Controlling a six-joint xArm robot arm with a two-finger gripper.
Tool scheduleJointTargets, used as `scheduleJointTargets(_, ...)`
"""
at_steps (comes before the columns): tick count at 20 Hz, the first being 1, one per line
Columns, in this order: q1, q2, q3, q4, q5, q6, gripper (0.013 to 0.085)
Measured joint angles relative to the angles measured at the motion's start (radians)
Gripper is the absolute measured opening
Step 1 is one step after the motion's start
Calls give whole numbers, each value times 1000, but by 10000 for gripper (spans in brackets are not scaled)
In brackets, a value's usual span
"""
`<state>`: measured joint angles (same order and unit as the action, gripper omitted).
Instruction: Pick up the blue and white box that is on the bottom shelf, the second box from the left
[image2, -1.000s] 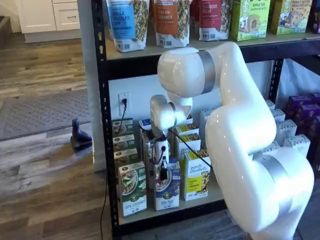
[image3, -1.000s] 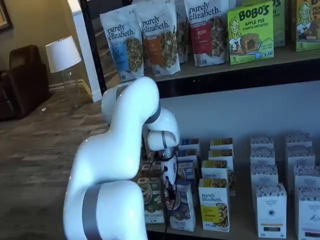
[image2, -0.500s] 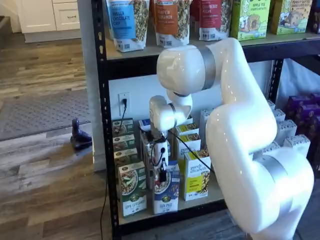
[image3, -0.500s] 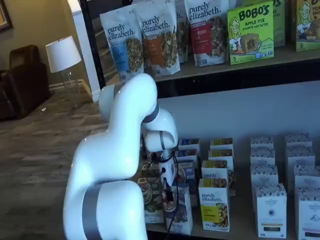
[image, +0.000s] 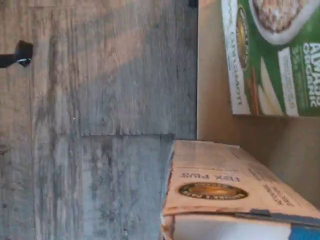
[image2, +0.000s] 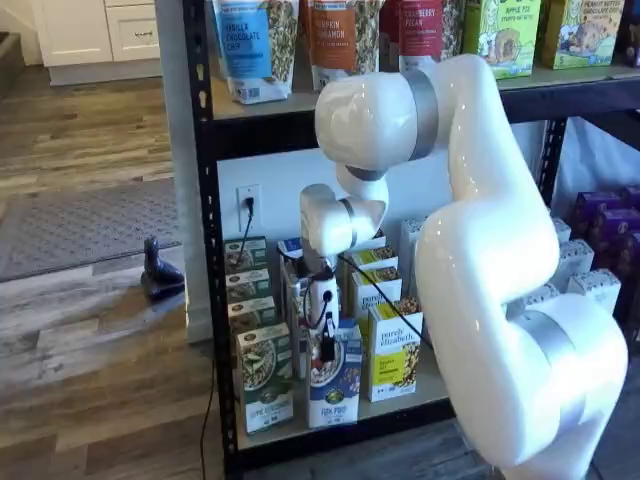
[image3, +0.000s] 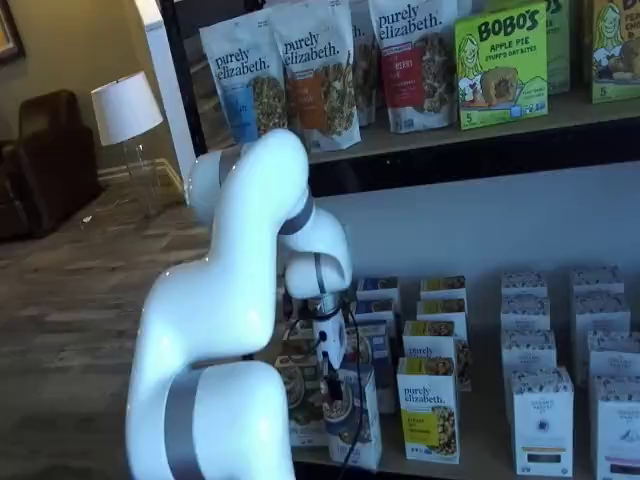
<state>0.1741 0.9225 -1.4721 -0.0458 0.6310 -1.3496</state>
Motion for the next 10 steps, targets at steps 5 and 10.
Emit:
scheduleJointTargets(5, 10, -95, 112, 3, 0, 8, 490)
scheduleJointTargets(10, 15, -207, 241, 27, -18, -7, 490)
